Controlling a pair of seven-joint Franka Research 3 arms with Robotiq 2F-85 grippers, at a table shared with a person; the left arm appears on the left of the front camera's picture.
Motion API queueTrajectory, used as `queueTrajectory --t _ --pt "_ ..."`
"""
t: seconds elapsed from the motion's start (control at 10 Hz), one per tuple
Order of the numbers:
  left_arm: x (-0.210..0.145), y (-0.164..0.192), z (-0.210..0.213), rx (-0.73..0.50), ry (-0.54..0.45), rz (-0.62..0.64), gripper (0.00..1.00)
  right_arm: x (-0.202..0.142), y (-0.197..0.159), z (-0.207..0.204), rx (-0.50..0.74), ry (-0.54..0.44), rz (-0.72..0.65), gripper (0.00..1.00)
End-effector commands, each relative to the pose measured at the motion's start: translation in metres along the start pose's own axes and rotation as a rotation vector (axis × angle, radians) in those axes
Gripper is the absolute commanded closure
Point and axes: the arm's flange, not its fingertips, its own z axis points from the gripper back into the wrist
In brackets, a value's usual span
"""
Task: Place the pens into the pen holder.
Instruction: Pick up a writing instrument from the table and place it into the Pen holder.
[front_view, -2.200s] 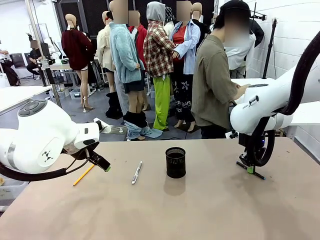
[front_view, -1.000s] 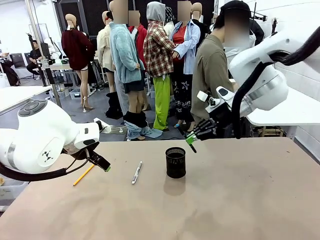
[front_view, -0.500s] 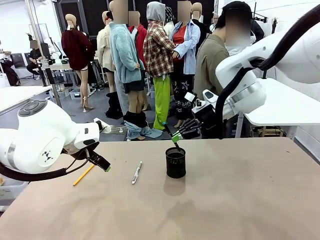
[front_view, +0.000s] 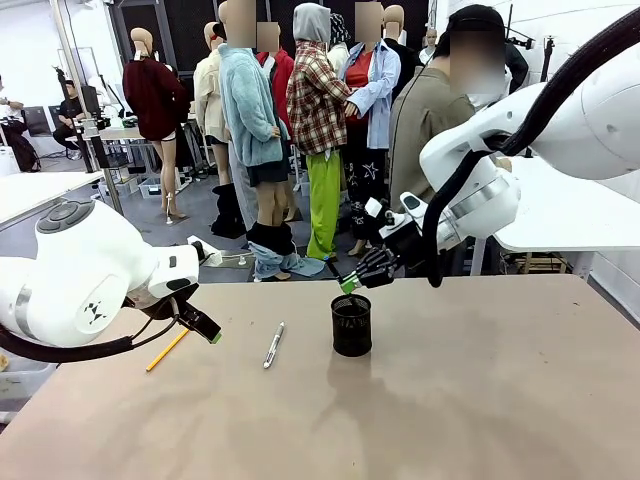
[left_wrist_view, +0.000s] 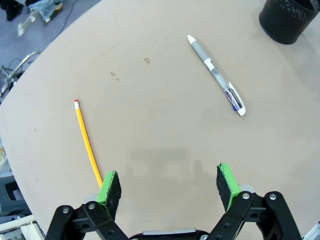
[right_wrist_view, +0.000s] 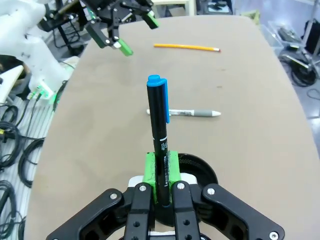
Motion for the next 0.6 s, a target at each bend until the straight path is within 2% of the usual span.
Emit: queueTrajectory --t 0.0,0.2,0.3,0.5 --pt "0.000 0.002 0.001 0.000 -0.002 0.004 0.00 -0.005 -0.003 -0.012 -0.039 -0.041 -0.051 1.00" --pt "0.000 0.002 0.001 0.000 -0.002 0.004 0.00 -0.012 0.001 -0.014 -0.102 -0.040 -0.063 1.00" --pt "0.000 0.002 0.001 0.000 -0.002 0.004 0.00 -0.016 0.005 -0.017 -0.138 -0.021 -0.072 0.89" --pt "0.000 0.002 0.001 0.000 -0.002 0.004 0.00 -0.027 0.010 -0.015 -0.135 -0.027 -0.063 0.50"
